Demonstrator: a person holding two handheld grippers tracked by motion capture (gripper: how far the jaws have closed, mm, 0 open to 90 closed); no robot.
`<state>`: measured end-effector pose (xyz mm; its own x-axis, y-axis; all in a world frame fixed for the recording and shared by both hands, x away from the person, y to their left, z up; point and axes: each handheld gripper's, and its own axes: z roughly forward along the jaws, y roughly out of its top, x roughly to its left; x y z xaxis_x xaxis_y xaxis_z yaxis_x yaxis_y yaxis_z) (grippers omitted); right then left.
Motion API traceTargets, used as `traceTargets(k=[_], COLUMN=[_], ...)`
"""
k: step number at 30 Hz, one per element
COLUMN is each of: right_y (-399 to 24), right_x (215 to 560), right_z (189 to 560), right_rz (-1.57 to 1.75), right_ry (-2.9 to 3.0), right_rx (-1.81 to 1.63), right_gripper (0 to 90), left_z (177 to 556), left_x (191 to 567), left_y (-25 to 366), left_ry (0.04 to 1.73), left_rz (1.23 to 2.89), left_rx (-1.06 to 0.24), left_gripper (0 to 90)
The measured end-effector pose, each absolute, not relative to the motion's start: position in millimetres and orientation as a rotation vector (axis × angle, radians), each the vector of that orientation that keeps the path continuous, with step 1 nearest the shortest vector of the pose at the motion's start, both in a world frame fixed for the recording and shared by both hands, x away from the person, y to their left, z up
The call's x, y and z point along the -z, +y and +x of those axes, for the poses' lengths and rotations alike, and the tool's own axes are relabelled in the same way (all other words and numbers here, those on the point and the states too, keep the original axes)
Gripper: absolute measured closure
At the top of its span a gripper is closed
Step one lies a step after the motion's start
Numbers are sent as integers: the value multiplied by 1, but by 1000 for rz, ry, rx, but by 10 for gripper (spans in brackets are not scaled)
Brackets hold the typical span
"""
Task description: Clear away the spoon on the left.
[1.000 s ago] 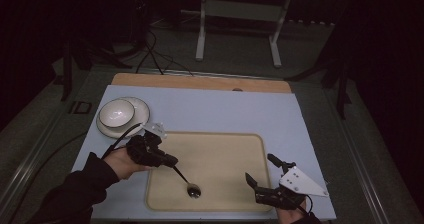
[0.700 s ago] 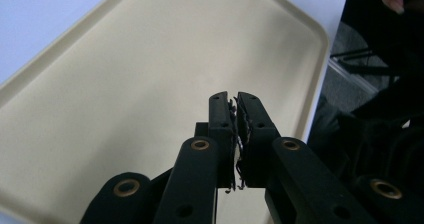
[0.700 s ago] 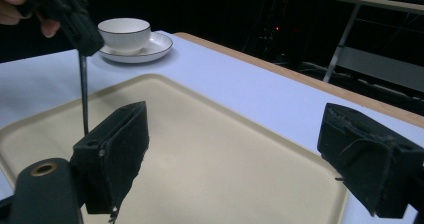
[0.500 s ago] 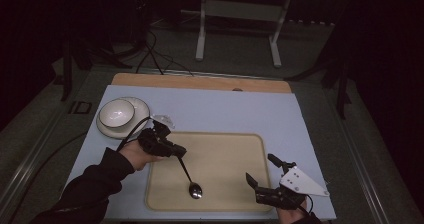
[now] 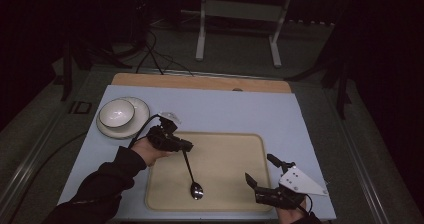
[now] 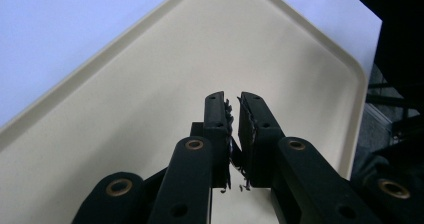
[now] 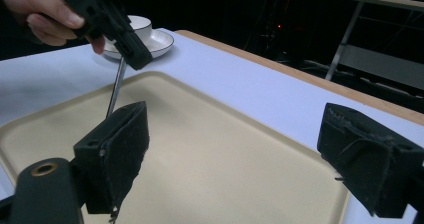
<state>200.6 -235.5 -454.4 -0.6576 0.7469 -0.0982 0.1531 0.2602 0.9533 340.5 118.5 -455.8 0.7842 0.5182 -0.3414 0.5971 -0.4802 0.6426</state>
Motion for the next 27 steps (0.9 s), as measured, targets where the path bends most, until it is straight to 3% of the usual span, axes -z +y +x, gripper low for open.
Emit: traceTargets(k=[27], right_y=[-237], right_x=[457], right_z=[204], right_rz=[829], right_ry=[2012], right_rx=[-1430], right_gripper=[133], left_z=[371], left_x=[494], left_y=[81], left_ry=[905], left_rz=[2116], left_rx=[148], left_gripper=[821])
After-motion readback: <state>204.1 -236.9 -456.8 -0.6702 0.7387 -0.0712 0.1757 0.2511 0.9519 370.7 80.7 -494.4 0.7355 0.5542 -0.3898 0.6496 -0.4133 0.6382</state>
